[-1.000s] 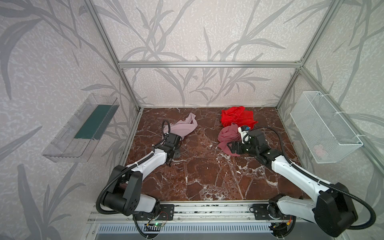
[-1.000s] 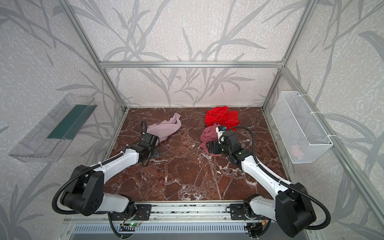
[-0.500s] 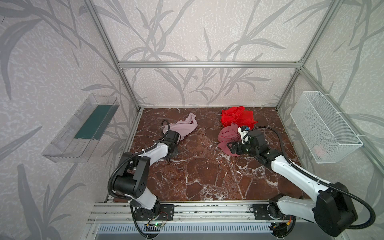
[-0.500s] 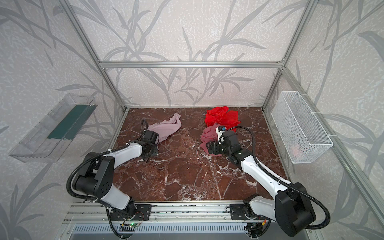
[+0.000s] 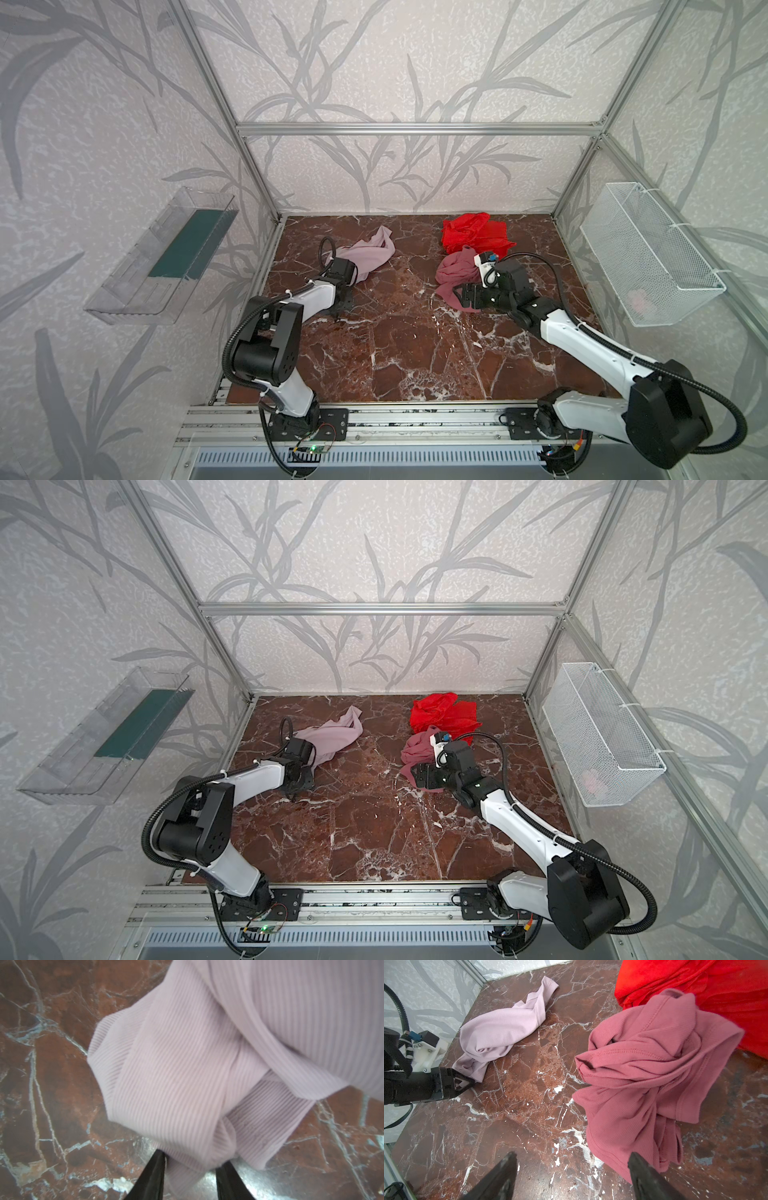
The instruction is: Pick out a specific cloth from the pile
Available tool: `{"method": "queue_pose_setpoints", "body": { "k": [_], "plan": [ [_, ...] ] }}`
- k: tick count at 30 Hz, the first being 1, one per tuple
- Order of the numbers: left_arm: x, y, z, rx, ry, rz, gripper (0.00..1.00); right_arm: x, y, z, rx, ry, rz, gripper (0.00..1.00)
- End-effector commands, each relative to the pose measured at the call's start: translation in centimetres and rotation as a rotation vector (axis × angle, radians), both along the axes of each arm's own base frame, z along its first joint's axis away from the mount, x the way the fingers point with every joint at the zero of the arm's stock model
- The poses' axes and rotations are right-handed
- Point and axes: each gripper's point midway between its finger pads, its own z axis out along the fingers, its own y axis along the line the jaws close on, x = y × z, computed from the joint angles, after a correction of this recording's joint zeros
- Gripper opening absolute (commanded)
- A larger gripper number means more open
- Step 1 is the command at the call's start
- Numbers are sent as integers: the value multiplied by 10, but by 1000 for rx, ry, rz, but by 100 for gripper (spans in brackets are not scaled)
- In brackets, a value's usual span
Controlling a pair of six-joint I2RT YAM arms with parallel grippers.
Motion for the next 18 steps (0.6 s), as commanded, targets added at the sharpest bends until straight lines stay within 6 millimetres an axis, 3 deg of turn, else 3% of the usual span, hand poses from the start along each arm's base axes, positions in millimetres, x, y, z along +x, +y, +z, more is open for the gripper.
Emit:
{"method": "queue_pose_setpoints", "body": {
  "k": [1,4,5,10,18],
  "plan": [
    [5,7,10,20,-26,20,26,4,6,8,24,-10,11,83],
    [4,8,15,27,-34,17,3,5,7,10,34,-15,12,83],
    [4,9,17,27,-38,18,0,6,8,12,37,-18,10,83],
    [-5,4,39,-6,-91,-3,0,5,7,14,40,-22,8,83],
    [-38,-8,98,-45,-228,-49,0,7,7,16,41,-32,0,83]
  ]
}}
